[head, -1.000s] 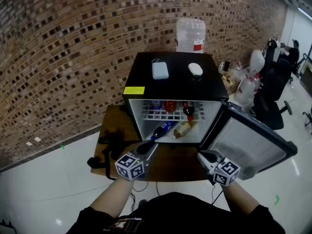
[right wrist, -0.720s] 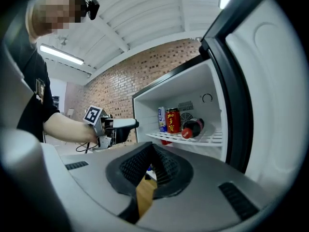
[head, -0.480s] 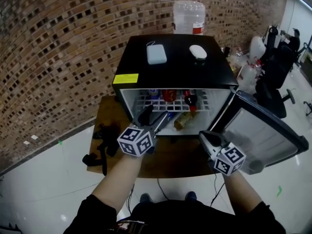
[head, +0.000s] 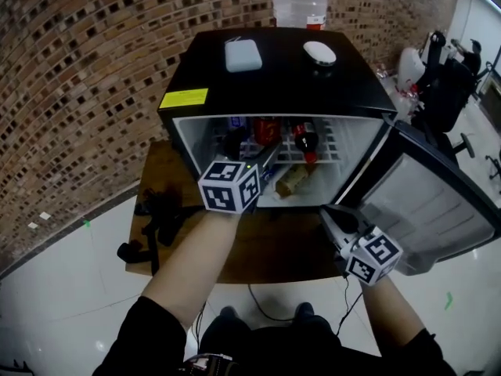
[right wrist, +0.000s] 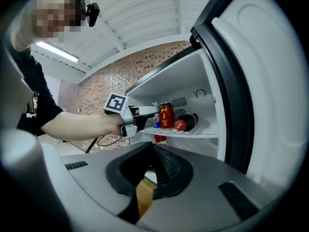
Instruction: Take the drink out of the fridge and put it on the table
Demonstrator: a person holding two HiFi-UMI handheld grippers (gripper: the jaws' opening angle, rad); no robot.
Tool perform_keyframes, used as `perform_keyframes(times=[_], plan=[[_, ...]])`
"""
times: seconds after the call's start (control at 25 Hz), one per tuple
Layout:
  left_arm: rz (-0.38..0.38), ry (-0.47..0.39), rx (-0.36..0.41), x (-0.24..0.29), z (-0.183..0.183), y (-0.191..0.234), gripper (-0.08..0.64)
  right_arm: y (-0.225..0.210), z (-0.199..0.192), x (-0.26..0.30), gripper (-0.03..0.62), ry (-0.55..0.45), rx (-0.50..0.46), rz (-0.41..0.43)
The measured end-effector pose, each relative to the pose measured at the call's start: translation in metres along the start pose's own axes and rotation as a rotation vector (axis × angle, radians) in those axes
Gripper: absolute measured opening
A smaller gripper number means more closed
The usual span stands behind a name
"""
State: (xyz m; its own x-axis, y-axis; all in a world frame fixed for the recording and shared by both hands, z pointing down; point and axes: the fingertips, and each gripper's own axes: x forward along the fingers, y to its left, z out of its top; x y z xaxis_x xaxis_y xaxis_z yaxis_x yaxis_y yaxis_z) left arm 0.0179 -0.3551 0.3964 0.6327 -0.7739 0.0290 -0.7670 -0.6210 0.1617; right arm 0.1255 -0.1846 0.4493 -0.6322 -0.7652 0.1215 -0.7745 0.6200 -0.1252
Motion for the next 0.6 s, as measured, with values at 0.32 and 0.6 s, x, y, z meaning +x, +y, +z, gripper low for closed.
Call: perform_keyframes(times=[0.32, 0.6], plan=[[0.043, 0.033, 0.018, 0.029, -0.001, 0.004, 0.399, 0.008, -0.02, -0.012, 0.017, -0.005, 0.037, 0.028], [0.057, 0.07, 0.056, 0.049, -0.012, 0.001, 0.377, 0.012, -0.027, -0.022, 0.017, -0.004, 0.048, 0.042]])
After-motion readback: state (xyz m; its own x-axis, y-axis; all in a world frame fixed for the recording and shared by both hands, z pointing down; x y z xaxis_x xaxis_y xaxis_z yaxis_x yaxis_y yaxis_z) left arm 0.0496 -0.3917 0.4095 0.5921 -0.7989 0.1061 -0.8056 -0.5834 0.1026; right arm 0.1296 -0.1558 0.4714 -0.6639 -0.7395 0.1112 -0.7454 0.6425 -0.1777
